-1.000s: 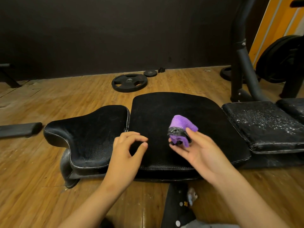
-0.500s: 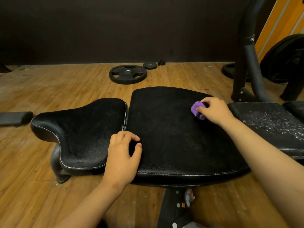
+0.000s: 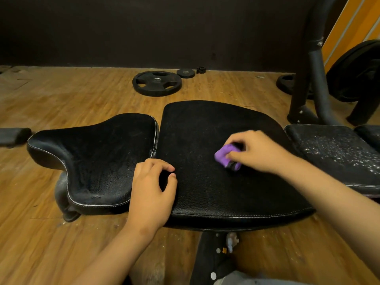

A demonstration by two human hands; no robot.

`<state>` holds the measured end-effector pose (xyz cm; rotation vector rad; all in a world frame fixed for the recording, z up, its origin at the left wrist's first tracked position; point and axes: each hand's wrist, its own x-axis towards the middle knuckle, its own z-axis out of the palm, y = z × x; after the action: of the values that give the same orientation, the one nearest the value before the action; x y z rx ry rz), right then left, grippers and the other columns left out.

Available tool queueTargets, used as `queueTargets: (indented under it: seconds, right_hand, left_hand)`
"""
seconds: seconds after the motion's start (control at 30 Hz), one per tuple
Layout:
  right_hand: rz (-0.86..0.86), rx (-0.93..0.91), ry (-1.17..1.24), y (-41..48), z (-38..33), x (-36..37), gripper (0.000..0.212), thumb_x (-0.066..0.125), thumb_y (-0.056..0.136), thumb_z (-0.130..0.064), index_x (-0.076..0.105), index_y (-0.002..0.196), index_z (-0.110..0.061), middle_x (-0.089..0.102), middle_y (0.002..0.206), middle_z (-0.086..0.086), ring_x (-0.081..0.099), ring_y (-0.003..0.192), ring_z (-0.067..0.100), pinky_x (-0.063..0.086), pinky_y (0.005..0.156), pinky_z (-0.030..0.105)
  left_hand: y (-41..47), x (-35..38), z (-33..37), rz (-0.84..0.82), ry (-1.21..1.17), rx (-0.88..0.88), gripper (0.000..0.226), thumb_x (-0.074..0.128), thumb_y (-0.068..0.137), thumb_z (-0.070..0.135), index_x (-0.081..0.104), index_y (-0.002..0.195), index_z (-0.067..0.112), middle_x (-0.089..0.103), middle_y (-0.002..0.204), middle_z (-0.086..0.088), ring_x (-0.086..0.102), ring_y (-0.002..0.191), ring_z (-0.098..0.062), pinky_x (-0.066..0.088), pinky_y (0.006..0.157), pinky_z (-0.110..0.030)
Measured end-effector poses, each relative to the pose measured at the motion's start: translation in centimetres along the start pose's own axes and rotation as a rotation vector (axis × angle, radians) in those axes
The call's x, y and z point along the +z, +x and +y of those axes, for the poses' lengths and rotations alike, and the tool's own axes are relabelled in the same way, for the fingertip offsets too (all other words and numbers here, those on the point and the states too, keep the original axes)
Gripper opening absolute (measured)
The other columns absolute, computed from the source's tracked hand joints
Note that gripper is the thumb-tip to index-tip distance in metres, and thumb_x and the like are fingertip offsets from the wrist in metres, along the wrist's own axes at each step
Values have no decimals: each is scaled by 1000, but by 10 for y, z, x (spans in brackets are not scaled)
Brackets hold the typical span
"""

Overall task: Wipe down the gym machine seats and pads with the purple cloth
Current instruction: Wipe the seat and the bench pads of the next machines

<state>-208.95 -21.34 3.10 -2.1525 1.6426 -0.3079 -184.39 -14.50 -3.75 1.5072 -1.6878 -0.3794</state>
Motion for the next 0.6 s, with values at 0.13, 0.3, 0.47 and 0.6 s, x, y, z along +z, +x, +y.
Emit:
queueTargets:
  seconds: [0.13,0.3,0.47,0.6]
  right_hand:
    - [8,43,-47,-7,9,-7,14,64,87,-21,66,94,-33,67,86,-8,58,65,-1,39,59,19]
    - [-53,-6,-25,-31,-5,-1,13,67,83,-23,68,91,-33,69,82,-8,60,66,4,46,58,19]
    - [17,125,-111,-35,16,-13,12,66,85,-24,66,89,-35,70,85,-7,61,69,2,45,60,20]
    - [-21,102,-139,-47,11,-11,13,67,85,-23,67,94,-32,67,79,-12,62,66,-2,43,56,14]
  left_hand:
    - [0,1,-1,3,-1,3,15,52,86,28,64,92,22,54,98,15,42,102,-5,23,89,-1]
    - [-1,1,1,14,-4,2,18,50,85,29,65,93,22,55,99,14,43,103,-6,26,89,-3]
    - [-2,1,0,21,15,15,8,59,91,16,65,94,20,56,99,12,42,103,-7,26,89,-2]
    - [-3,0,0,16,18,21,10,59,91,13,65,95,19,56,100,11,42,103,-7,25,89,-1]
